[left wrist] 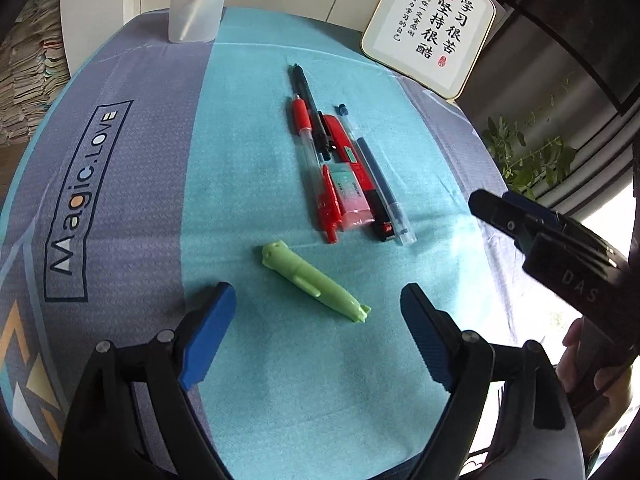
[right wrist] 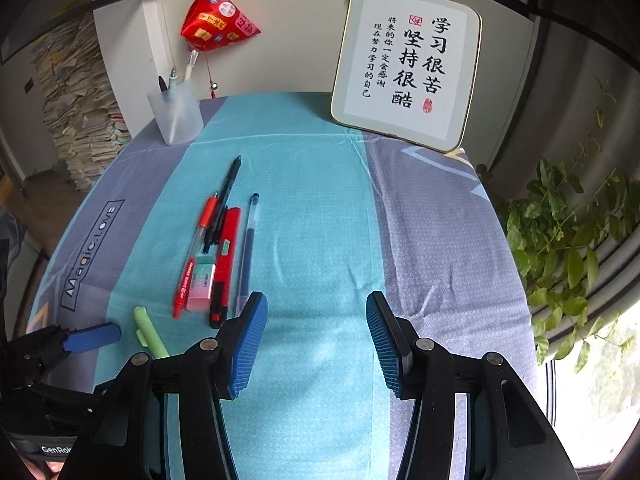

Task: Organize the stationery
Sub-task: 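Grasp the green highlighter on the cloth with the left tool, then lift the green highlighter with the left tool while the right tool grasps the blue gel pen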

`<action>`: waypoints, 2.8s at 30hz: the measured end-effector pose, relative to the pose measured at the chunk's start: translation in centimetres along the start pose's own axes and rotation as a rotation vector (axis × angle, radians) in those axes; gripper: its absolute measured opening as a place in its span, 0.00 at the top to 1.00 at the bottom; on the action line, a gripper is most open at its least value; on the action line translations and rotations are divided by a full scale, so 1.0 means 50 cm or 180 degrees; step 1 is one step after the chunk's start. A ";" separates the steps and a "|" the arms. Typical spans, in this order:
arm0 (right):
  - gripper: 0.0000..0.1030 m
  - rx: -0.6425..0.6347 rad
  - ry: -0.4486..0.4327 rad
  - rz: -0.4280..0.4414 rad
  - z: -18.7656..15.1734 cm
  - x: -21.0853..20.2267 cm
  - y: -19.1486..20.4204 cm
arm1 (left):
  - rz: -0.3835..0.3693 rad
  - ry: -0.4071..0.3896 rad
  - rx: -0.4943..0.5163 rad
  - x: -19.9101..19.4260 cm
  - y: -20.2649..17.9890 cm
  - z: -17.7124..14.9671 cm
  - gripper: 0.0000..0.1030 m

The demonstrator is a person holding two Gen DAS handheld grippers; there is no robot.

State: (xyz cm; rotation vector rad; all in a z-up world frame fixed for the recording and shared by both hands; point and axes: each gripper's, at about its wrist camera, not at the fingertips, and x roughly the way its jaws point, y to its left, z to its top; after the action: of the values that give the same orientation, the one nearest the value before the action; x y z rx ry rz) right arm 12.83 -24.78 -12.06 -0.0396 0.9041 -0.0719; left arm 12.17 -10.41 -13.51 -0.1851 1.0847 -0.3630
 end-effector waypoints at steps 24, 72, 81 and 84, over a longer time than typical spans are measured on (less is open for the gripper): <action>0.50 -0.0222 0.0373 0.0049 -0.022 0.073 0.052 | -0.0323 -0.0091 0.0141 -0.013 0.052 -0.021 0.89; 0.87 -0.0061 0.0055 0.0459 0.009 0.049 0.055 | -0.0325 -0.1152 0.0185 -0.236 0.129 0.098 0.89; 0.87 -0.0155 -0.0263 0.0546 0.091 -0.041 0.074 | -0.0346 -0.1303 -0.0017 -0.261 0.190 0.137 0.89; 0.87 -0.0198 -0.0325 0.0585 0.118 -0.057 0.084 | -0.0341 -0.1324 -0.0037 -0.266 0.201 0.139 0.89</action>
State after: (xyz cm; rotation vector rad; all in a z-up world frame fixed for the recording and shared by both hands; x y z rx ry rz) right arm 15.89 -20.37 -6.45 -0.0177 0.8043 0.1286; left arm 14.79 3.71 -2.55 -0.3150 0.6682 -0.3936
